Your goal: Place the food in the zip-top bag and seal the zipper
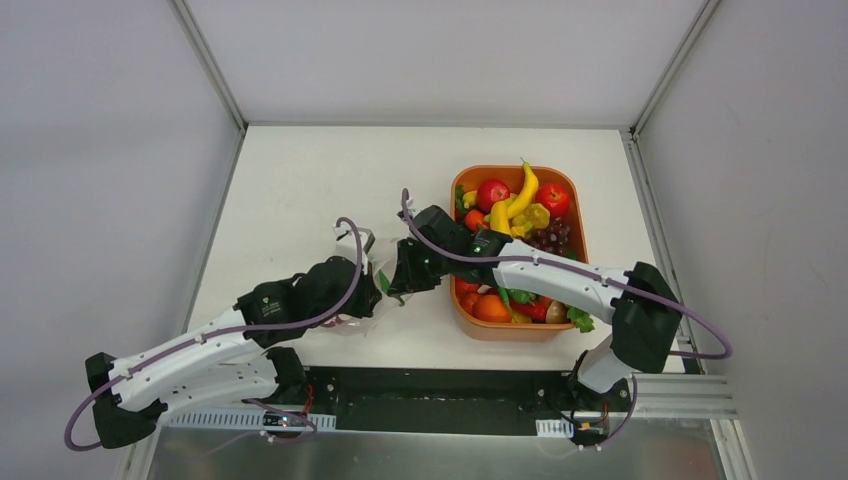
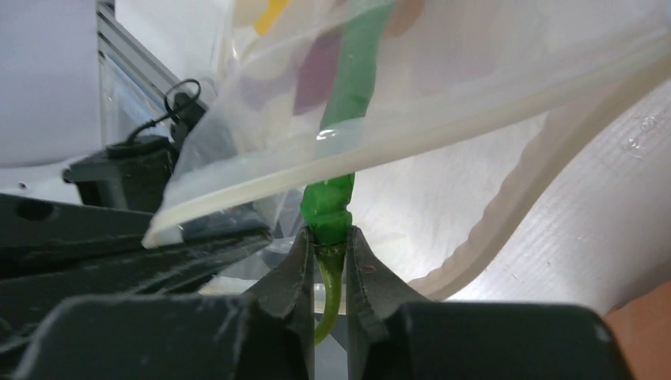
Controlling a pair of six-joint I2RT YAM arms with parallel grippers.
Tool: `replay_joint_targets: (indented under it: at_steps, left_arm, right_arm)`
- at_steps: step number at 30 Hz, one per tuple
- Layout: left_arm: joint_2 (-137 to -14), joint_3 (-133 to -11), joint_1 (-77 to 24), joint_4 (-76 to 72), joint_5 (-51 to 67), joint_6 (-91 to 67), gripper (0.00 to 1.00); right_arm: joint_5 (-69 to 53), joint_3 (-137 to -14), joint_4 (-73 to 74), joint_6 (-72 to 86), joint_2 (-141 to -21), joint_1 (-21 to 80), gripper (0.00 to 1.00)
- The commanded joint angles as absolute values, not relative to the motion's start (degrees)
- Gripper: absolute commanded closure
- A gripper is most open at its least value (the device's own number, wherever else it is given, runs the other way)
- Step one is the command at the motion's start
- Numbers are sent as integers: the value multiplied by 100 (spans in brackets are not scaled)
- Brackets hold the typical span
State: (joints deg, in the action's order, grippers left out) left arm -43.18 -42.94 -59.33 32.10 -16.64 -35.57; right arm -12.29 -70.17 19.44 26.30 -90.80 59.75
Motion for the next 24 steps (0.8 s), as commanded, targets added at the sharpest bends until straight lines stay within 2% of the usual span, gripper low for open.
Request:
replay_joint_targets:
  at_steps: [1, 5, 11, 15, 24]
  left_arm:
    - [-4383, -4582, -6004, 3076, -1393, -3534, 100]
    - [-4368, -4631, -6003, 3051, -1279, -3641, 100]
    - [-4333, -4682, -6006, 3011, -1319, -3775, 100]
    - [-4269, -4706, -6005, 3100, -1593, -3844, 100]
    - [-3825, -4539, -6003, 3094, -2268, -4024, 100]
  right_arm:
    - [-803, -7111, 1396, 3373, -9128, 5996, 94]
    - [-310, -7224, 1402, 3790, -9370, 6031, 94]
    - [1126, -7115, 939, 4226, -9453, 6451, 95]
    - [1395, -6824, 391, 4383, -9333, 6623, 94]
    - [1176, -6891, 528, 3895, -9555, 6897, 73]
